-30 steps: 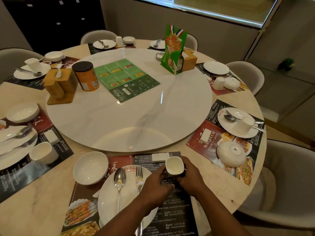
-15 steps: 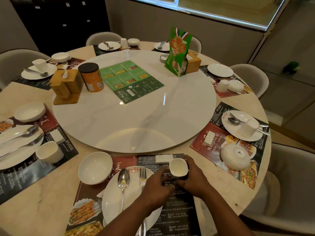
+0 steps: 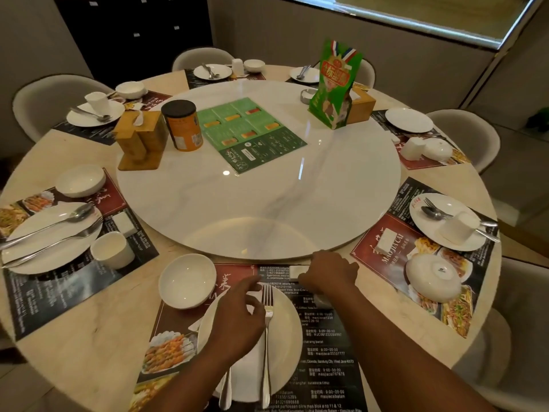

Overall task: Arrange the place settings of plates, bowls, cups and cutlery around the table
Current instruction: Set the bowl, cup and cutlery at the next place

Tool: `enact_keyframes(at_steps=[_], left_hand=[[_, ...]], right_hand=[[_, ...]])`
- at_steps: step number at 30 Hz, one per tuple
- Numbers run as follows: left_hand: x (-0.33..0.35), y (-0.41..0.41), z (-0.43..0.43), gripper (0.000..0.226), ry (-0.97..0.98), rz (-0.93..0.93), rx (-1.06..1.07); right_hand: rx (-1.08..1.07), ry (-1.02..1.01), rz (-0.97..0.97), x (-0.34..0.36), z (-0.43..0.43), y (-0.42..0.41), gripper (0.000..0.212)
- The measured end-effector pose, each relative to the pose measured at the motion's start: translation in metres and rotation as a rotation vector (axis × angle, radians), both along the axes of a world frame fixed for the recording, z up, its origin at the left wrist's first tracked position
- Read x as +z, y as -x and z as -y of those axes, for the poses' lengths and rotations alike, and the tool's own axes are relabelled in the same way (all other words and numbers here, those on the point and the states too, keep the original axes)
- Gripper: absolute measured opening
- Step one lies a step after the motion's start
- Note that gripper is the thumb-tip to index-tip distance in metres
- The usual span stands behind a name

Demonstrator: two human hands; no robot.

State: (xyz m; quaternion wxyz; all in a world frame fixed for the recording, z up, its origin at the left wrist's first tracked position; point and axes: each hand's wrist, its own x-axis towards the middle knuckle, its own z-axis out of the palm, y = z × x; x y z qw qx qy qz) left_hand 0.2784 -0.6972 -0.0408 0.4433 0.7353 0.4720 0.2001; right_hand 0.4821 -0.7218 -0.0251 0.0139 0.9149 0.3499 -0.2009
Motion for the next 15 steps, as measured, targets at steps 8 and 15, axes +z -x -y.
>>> enact_keyframes(at_steps=[8, 15], left_hand=[[-0.014, 0.035, -0.016, 0.049, -0.012, 0.05, 0.056], [-0.016, 0.049, -0.023, 0.051, 0.011, 0.061, 0.088]], right_hand=[[0.083, 0.077, 0.155, -0.013, -0.014, 0.018, 0.027], [0.137, 0.032, 0.176, -0.027, -0.026, 0.031, 0.03]])
